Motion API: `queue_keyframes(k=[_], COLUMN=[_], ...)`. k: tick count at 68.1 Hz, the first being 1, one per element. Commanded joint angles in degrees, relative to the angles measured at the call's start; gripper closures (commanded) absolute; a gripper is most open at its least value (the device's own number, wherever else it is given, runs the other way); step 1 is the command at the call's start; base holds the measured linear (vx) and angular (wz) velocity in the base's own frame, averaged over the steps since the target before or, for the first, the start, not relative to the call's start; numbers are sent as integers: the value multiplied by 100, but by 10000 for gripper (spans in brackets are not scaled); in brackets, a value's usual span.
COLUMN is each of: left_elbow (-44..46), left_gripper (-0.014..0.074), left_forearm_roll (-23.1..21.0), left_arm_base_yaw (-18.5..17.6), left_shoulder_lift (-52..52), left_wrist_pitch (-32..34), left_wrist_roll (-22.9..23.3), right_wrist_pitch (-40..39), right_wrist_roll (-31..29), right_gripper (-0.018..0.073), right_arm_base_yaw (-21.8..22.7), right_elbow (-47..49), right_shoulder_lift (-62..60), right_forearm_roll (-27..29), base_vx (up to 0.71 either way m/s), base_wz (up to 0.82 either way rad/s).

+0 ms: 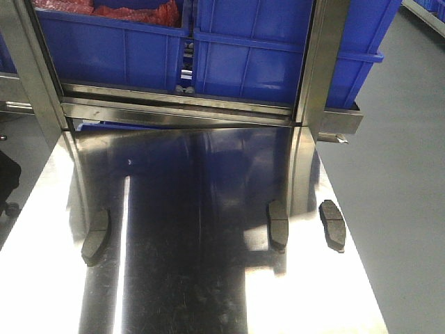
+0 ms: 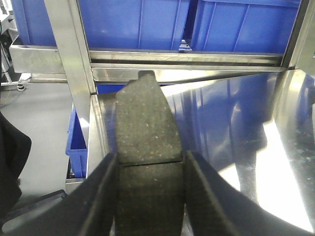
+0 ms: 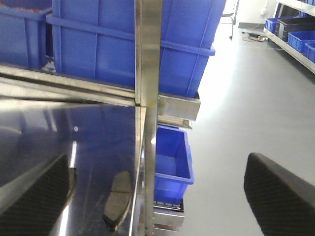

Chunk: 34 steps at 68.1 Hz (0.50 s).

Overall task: Move and align brake pads A on conveyor
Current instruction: 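Lower the right gripper onto the brake pad nearest it and close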

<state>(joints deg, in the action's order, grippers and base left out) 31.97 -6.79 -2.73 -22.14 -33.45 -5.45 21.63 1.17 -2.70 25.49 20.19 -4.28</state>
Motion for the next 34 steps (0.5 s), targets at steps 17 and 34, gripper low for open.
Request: queue_keyframes(k=[17,34], left_elbow=[175,175], left_gripper=[524,524], left_forearm_roll=[-63,-63], left_arm_base_yaw=[-41,-41], left_shoulder_lift=[-32,-32], left_wrist_pitch=[549,549], left_wrist_roll=[1,1], right_wrist_pitch=[543,1296], right_wrist_roll=[194,194], right_gripper=[-104,-91], right_arm_base_yaw=[42,-171], right_elbow=[1260,2516], right_shoulder_lift=[2496,4615], right_forearm_roll=[232,270], base_vx=[0,0], base_wz=[0,0])
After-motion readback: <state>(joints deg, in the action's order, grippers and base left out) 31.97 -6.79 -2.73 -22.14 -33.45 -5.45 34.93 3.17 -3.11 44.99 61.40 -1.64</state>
